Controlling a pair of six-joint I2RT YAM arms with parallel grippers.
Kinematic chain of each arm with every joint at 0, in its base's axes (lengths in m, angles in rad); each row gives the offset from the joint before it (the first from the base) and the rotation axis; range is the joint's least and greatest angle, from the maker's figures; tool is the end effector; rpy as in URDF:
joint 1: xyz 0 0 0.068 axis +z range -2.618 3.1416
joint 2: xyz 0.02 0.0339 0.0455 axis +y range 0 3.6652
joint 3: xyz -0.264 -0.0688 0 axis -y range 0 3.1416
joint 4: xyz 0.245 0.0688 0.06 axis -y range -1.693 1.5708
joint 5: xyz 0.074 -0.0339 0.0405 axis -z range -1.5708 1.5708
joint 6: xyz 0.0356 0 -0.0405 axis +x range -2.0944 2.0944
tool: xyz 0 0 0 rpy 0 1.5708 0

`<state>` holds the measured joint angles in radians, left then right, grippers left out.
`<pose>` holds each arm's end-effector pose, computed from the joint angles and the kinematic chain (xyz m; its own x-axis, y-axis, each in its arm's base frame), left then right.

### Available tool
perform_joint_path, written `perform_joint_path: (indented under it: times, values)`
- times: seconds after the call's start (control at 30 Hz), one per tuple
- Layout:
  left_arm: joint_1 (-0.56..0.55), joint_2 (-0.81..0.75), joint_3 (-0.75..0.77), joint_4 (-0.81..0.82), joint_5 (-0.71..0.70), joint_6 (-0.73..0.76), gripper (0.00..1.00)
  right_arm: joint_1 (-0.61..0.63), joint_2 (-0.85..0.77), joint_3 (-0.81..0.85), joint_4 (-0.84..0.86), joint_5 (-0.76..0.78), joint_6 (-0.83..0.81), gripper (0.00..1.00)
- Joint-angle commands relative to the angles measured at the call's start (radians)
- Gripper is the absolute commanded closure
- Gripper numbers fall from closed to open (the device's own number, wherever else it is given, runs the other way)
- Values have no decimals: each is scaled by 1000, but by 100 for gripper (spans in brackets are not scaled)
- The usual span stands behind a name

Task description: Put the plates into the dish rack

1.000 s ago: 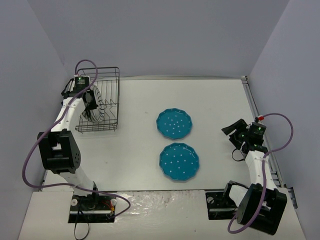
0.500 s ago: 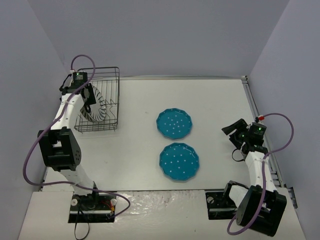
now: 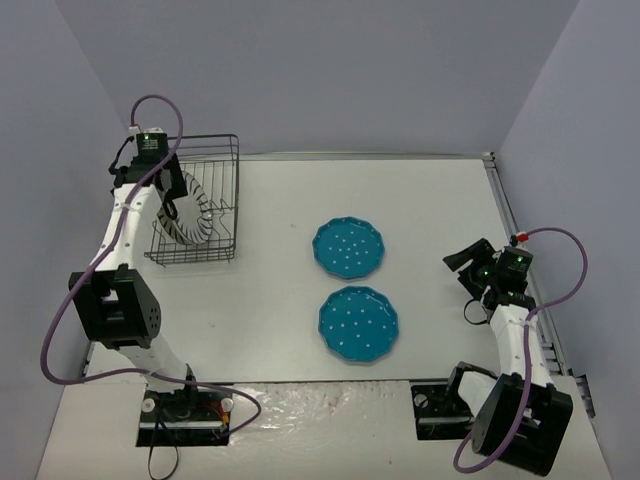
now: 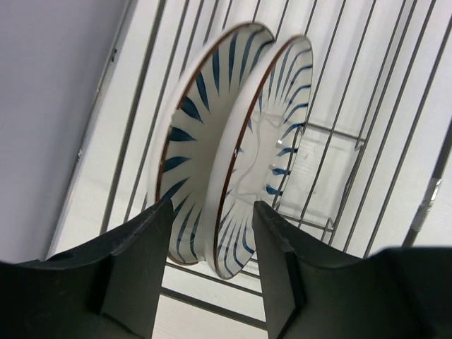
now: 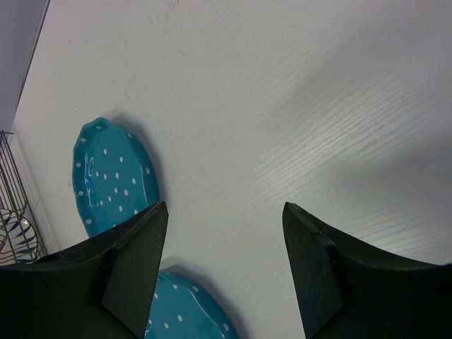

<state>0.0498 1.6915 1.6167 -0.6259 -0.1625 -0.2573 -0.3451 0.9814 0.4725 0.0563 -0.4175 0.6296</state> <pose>0.3832 0.0249 0.3467 -0.5788 -0.2803 -0.7658 -0.3308 0.9390 -0.0936 0.2046 -0.0582 0.2194 -0.3526 0.6987 -0.6225 0.2149 0.7079 0.6729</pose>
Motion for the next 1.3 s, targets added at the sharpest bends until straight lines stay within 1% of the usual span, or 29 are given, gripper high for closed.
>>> perform_joint_path:
  times: [0.0, 0.17, 0.33, 0.43, 0.47, 0.63, 0.73, 0.77, 0.83, 0.9, 0.97, 1.1, 1.27]
  values:
    - [-1, -108, 122, -35, -49, 3, 54, 6, -17, 9, 43, -21, 6, 37]
    - [-7, -155, 156, -78, -63, -1, 54, 7, -14, 12, 41, -23, -2, 37]
    - [-36, -214, 188, -127, -58, -9, 53, 10, 12, 21, 37, -28, -10, 37]
    - [-120, -257, 178, -138, -28, -25, 53, 20, 31, 28, 37, -30, -11, 37]
    - [-165, -265, 162, -141, -26, -28, 50, 23, 31, 31, 37, -30, -13, 37]
    - [-275, -335, 67, -104, 28, -96, 47, 72, 44, 45, 31, 13, -10, 35]
    - [-317, -363, -44, -28, 129, -153, 46, 147, 56, 58, 31, 54, 6, 34]
    - [-351, -371, -77, -3, 150, -178, 46, 179, 66, 67, 32, 76, 14, 34]
    - [-387, -370, -121, 32, 151, -195, 46, 236, 94, 82, 40, 113, 28, 33]
    - [-451, -346, -145, 50, 147, -209, 46, 277, 129, 91, 61, 130, 38, 32]
    - [-489, -326, -165, 76, 146, -221, 46, 306, 156, 102, 83, 140, 42, 32]
    - [-554, -271, -205, 132, 162, -257, 46, 394, 248, 147, 104, 190, 46, 31]
    - [-629, -200, -198, 177, 162, -277, 46, 480, 362, 218, 136, 258, 63, 32]
